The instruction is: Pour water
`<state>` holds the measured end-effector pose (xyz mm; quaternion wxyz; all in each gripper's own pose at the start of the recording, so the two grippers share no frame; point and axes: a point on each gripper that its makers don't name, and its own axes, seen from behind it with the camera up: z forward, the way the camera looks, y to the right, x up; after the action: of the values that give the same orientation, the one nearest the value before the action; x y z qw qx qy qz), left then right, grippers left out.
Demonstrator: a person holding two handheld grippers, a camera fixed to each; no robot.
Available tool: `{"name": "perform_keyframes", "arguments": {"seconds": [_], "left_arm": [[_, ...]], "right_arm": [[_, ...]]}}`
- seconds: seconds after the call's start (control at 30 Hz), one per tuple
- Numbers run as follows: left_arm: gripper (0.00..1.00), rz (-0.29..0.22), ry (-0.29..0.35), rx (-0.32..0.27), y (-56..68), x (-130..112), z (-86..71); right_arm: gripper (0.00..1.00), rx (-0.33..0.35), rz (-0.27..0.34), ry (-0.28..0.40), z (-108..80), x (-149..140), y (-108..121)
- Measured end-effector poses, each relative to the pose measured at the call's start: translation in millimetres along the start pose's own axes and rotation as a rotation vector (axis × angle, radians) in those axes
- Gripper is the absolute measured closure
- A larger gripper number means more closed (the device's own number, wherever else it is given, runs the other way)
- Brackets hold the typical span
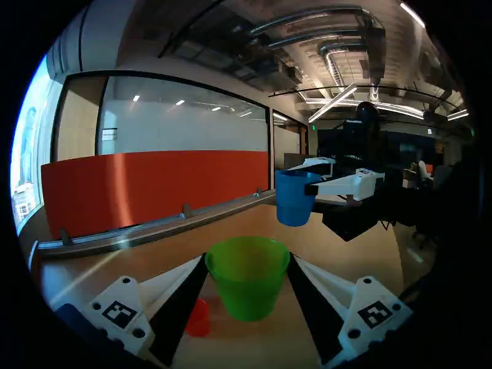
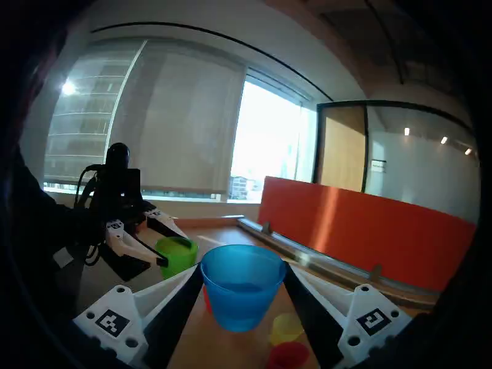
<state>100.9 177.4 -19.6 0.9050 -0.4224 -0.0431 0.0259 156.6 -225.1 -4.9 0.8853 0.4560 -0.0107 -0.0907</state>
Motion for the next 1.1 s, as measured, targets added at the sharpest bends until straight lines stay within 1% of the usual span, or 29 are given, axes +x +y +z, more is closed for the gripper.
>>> {"name": "perform_keyframes", "arguments": {"seconds": [0.37,0.57,0.83,1.1], "left_arm": [[0.11,0.000,-0.002,-0.024,9.4,-8,9.6],[0.11,0.001,-0.006,-0.043,16.3,-13,12.6],[0.11,0.003,-0.011,-0.071,26.4,-17,16.5],[0.11,-0.002,-0.007,-0.083,28.7,-17,20.6]], "right_arm": [[0.07,-0.002,-0.067,0.004,4.5,13,7],[0.07,-0.008,-0.128,0.006,8.1,19,10],[0.08,-0.007,-0.235,0.010,14.2,30,9],[0.08,-0.013,-0.343,0.010,19.0,44,12]]}}
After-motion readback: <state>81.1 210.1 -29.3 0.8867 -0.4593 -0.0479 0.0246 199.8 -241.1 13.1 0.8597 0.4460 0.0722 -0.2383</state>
